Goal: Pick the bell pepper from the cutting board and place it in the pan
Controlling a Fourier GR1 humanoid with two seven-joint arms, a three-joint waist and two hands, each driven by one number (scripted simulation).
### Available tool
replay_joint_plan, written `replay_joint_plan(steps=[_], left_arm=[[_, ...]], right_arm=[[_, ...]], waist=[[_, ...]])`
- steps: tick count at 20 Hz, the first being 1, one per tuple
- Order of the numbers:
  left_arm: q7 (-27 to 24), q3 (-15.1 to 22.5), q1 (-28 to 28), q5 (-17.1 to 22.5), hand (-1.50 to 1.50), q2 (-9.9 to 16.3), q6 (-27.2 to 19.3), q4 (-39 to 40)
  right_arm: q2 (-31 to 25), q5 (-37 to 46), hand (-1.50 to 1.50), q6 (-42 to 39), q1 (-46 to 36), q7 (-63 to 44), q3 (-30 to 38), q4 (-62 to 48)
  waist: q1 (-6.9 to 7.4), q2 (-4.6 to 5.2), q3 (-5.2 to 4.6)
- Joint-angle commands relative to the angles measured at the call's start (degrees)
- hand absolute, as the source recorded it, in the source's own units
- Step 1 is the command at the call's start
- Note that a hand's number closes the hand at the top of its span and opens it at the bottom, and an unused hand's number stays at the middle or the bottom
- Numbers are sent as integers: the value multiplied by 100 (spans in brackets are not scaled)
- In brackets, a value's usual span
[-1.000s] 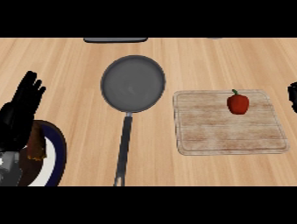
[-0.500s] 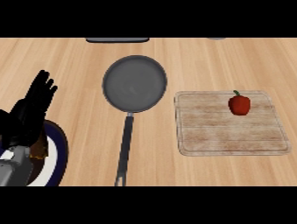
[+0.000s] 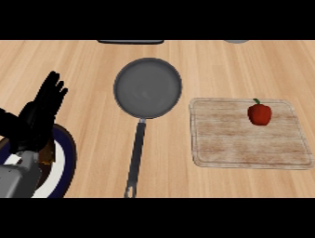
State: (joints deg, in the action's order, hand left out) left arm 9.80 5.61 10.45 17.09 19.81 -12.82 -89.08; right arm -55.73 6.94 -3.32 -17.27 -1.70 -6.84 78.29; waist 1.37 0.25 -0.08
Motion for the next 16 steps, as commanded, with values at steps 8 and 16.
replay_joint_plan(steps=[8,16], left_arm=[[298,-42,-117,-44,0,64,45,-302],[441,-218,122,-208,0,-91,17,-283]], right_arm=[[118,587,-150,-2288,-1025,-1210,-1345,-622],[669,1327,-150,-2937,-1403,-1653,-1464,-430]], waist=[[39,-14,4],[-94,-25,8]])
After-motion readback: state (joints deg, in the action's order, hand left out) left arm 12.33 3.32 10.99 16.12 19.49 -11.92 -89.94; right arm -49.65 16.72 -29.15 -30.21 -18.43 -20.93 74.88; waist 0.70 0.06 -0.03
